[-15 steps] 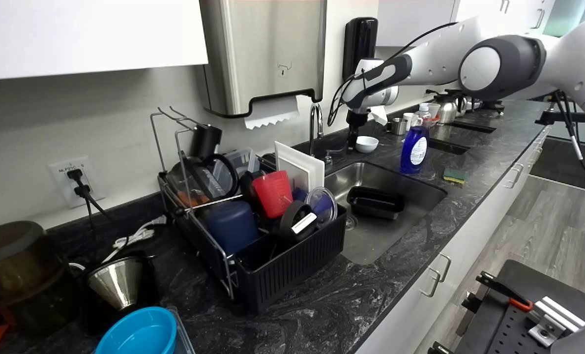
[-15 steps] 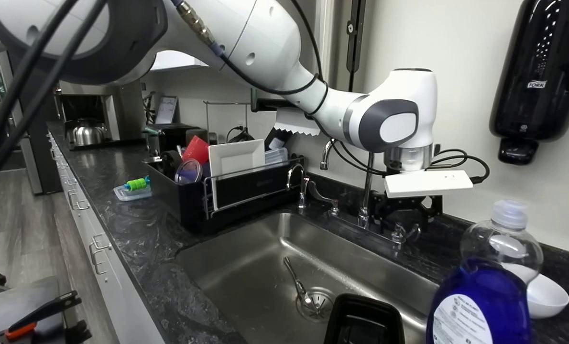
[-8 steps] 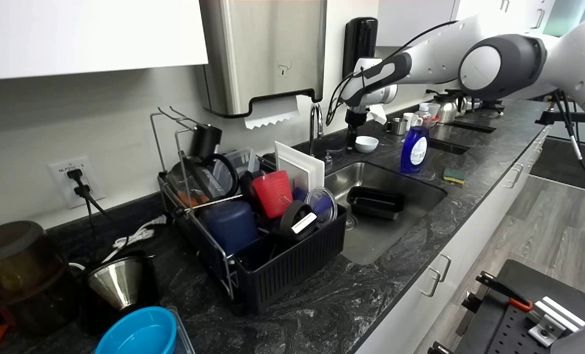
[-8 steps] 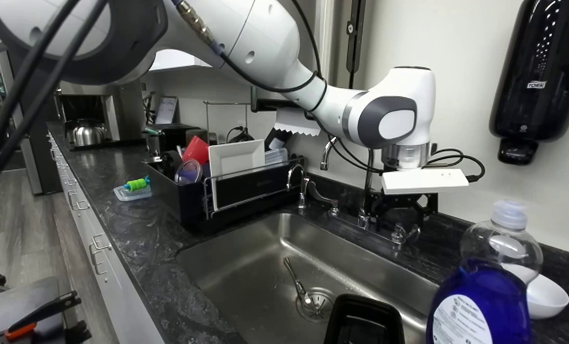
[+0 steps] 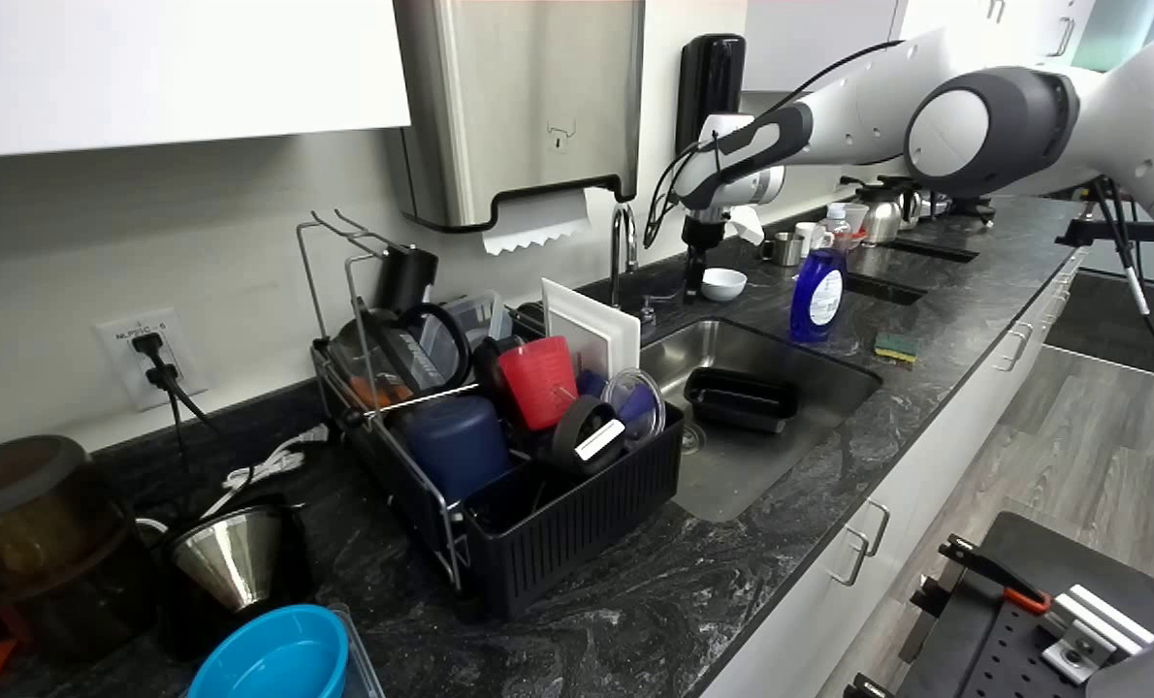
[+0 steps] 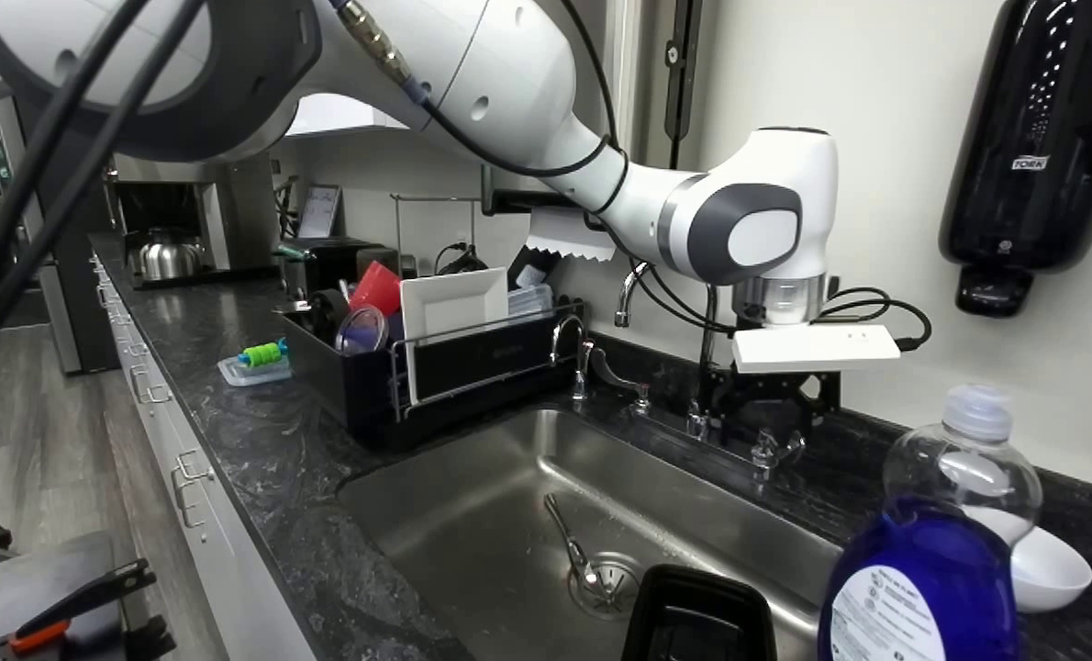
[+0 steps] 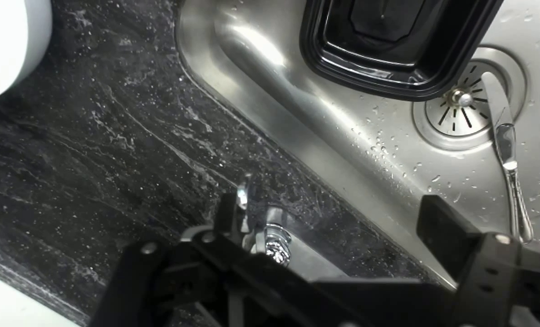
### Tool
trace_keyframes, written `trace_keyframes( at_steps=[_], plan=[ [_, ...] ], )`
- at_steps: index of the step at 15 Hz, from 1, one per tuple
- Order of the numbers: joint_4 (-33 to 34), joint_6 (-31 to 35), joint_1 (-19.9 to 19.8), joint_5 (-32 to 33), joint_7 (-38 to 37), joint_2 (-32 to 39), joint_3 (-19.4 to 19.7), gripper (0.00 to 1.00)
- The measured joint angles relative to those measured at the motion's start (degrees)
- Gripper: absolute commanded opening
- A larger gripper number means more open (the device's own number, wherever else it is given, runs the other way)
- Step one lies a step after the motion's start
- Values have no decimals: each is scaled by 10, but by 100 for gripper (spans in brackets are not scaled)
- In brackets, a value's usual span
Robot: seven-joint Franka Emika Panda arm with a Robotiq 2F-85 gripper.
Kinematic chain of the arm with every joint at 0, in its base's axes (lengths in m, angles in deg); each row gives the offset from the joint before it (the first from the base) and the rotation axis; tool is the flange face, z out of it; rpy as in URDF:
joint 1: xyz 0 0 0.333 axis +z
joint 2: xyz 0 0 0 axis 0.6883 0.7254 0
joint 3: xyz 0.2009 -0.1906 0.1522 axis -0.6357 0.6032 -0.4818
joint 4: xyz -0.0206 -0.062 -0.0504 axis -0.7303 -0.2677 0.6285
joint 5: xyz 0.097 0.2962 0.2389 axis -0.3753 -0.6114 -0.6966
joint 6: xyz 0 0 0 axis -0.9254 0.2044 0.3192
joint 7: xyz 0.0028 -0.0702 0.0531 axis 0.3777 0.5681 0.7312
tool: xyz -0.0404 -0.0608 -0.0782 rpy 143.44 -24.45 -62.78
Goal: Open the right tap
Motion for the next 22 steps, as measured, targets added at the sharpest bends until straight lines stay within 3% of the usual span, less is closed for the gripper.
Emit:
trace_keyframes(
  at_steps=[22],
  plan=[
    [-75, -24, 9, 0, -2, -57, 0, 100]
  ],
)
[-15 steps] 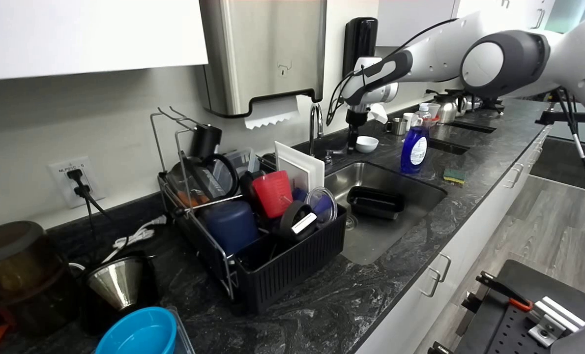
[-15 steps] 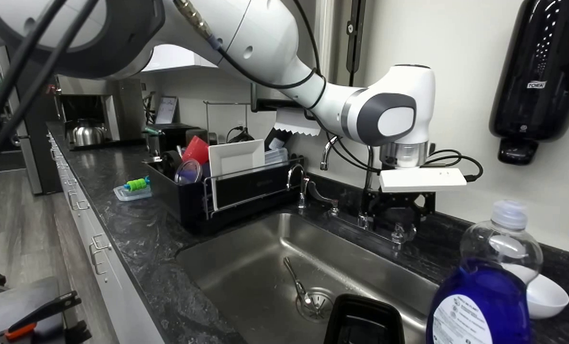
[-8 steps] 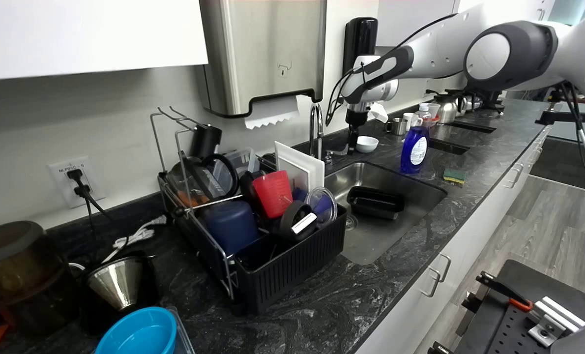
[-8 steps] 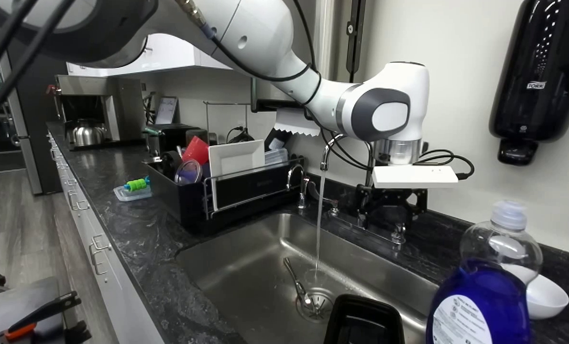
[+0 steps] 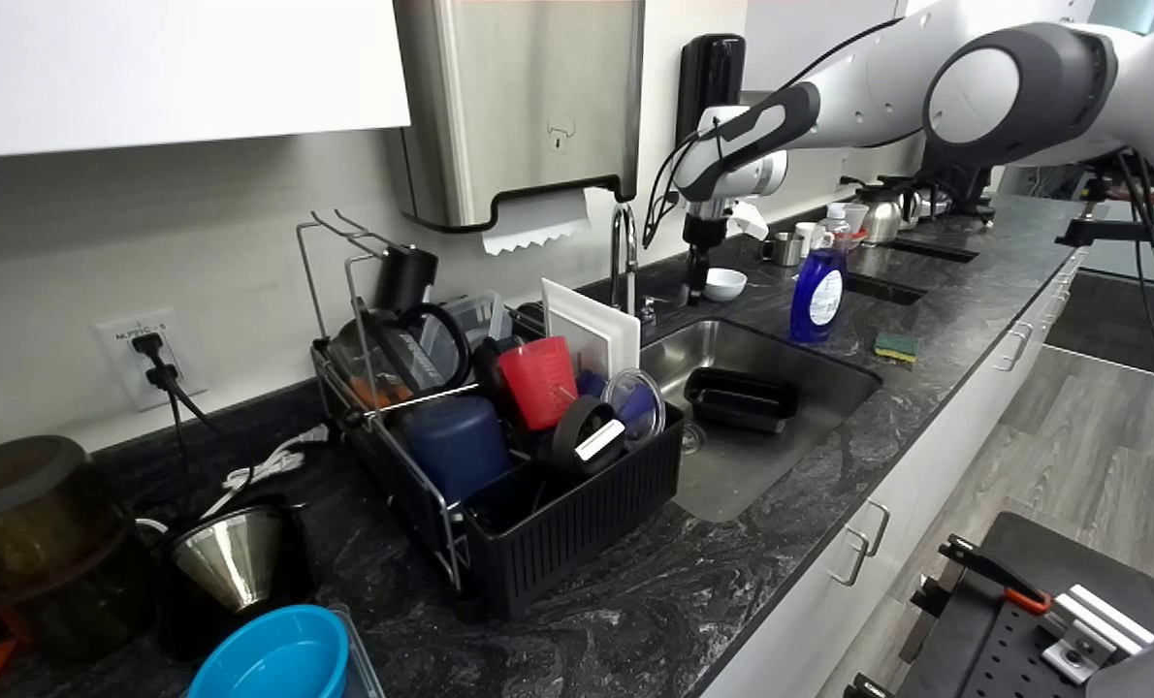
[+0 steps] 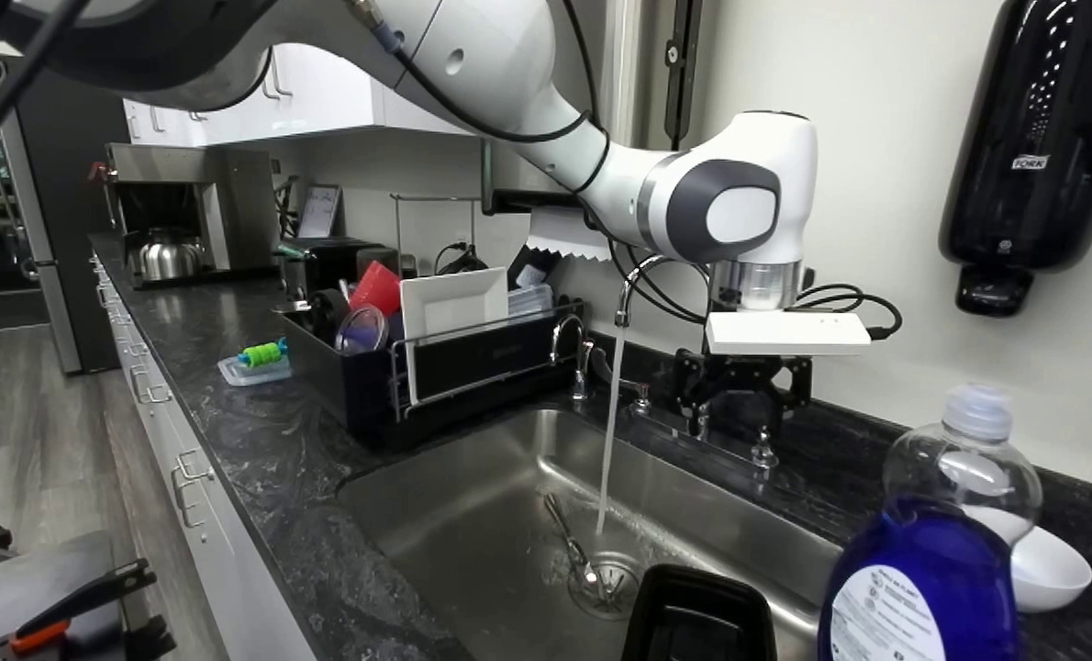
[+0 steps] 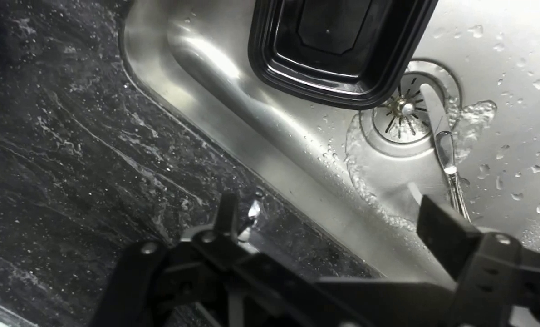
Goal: Open the right tap
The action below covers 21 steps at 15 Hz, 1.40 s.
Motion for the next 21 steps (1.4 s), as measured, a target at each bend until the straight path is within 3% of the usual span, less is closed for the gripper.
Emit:
trace_keyframes(
  at_steps=[14, 21],
  plan=[
    [-30, -1, 4, 0, -2, -19, 1, 100],
    [-35, -1, 11, 0, -82, -36, 23, 100]
  ],
)
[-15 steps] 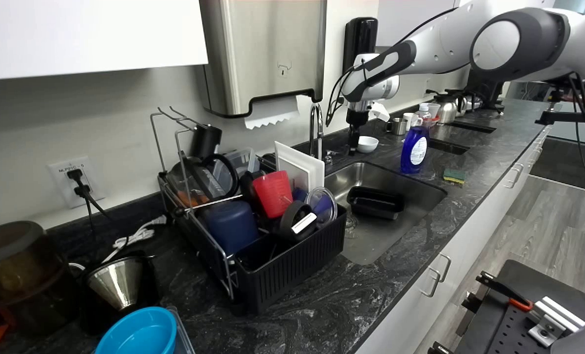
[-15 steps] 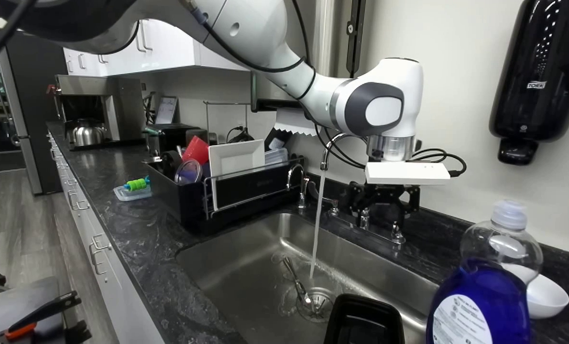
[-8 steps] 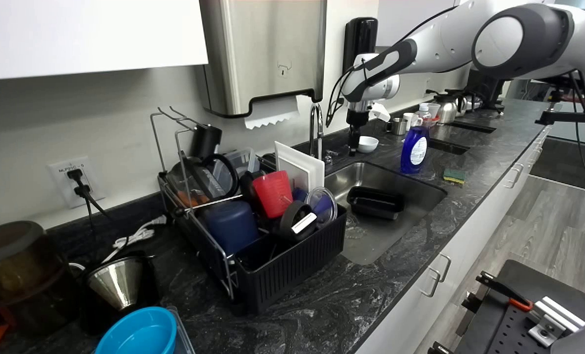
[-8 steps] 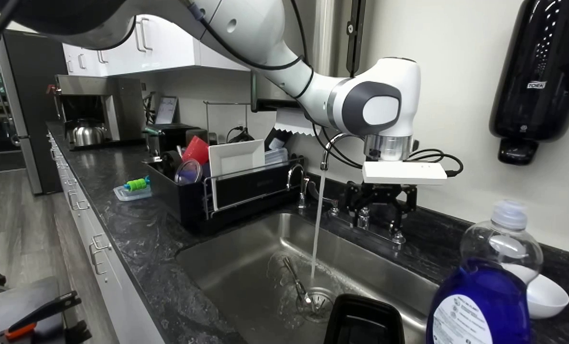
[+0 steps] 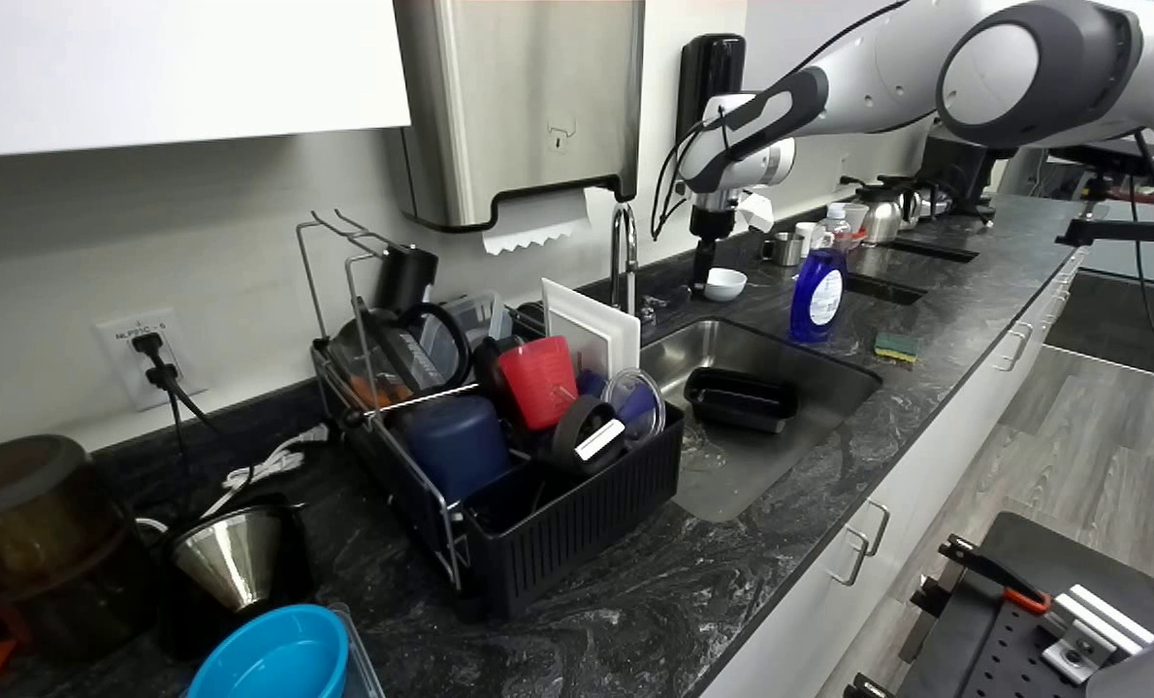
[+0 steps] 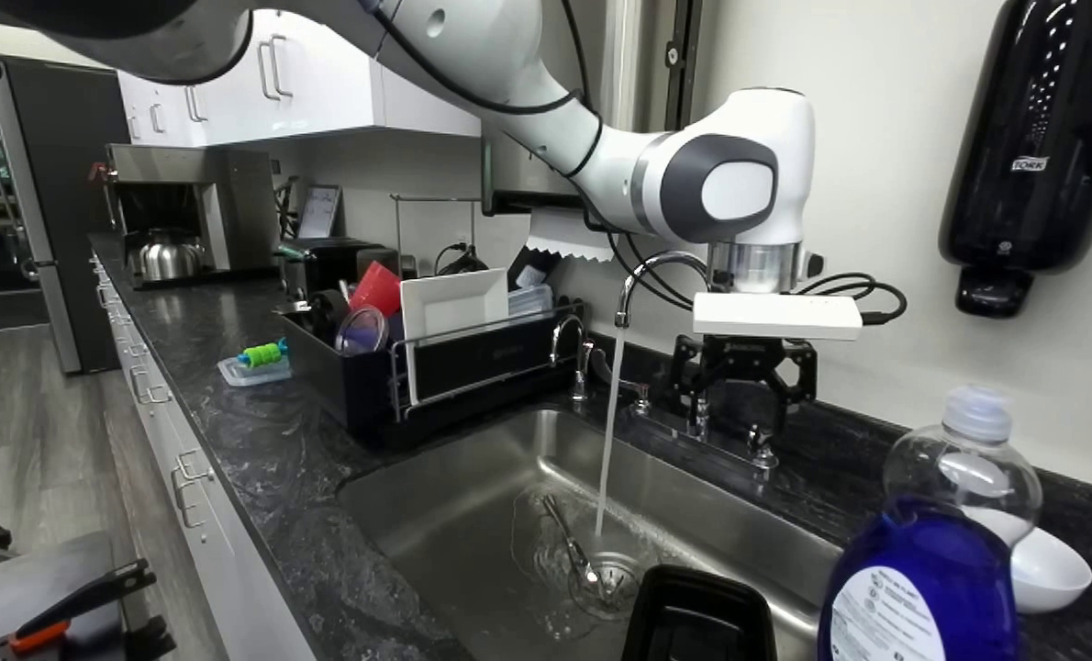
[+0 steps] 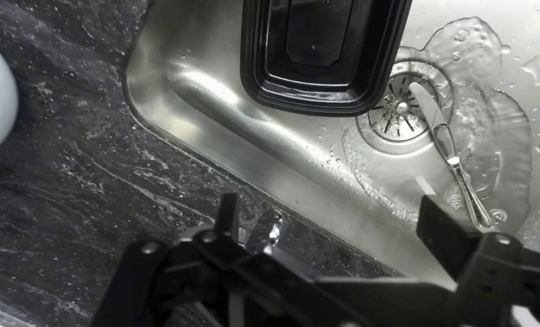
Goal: Open the right tap
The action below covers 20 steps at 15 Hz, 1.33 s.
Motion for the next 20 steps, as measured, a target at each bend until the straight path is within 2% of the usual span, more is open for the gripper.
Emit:
trace_keyframes(
  at_steps=[8, 20],
  plan=[
    [-37, -19, 6, 2, -68, -73, 17, 100],
    [-121, -21, 23, 18, -113, -184, 28, 100]
  ],
)
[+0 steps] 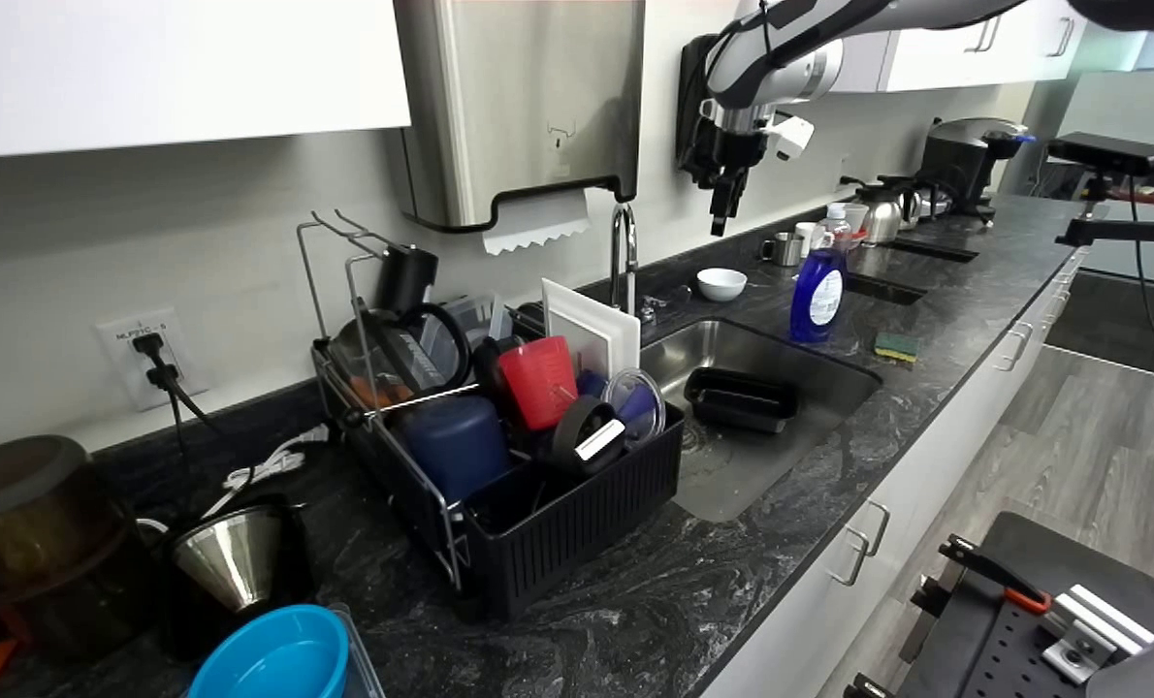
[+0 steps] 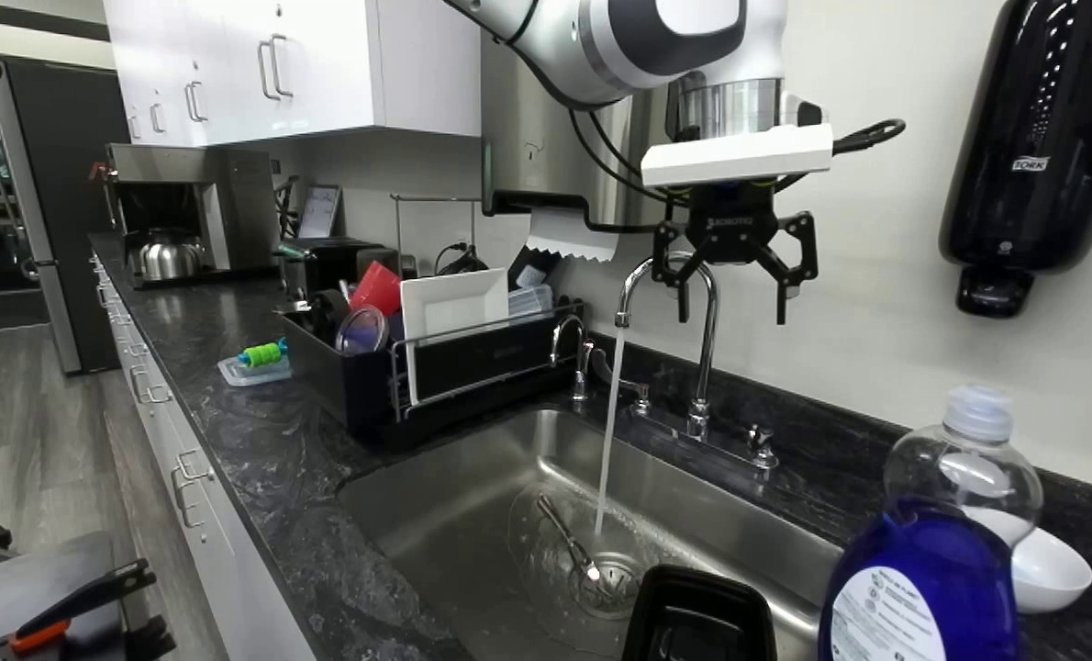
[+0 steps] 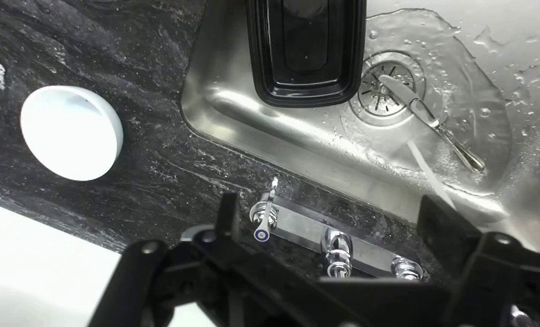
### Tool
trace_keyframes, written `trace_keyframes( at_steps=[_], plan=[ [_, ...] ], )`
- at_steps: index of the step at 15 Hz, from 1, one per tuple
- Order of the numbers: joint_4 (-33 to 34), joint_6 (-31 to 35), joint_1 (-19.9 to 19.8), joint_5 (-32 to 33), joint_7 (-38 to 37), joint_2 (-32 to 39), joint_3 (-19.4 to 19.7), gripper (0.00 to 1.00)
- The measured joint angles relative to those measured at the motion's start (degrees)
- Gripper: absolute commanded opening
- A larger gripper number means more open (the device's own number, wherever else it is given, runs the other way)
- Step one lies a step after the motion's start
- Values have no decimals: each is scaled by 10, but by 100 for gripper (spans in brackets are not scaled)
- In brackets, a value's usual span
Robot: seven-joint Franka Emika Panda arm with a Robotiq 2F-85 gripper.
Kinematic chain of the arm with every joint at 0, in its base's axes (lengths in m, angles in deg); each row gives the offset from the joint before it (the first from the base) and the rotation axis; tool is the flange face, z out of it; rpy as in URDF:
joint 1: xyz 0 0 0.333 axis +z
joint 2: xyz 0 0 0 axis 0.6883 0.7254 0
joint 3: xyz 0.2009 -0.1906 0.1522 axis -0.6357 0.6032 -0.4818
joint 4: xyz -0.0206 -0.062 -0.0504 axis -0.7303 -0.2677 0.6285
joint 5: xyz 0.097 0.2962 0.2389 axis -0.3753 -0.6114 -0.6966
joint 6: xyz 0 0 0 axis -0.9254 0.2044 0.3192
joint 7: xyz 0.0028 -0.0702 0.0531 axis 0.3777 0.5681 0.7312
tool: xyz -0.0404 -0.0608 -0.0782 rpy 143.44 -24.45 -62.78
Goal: Open the right tap
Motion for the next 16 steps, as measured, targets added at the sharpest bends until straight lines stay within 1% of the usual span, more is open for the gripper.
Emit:
trace_keyframes(
  at_steps=[7, 12, 16],
  plan=[
    [-78, -1, 10, 9, -10, -81, 12, 100],
    [-130, -1, 17, 10, -23, -125, 20, 100],
    [-140, 0, 18, 10, -25, -133, 22, 100]
  ],
)
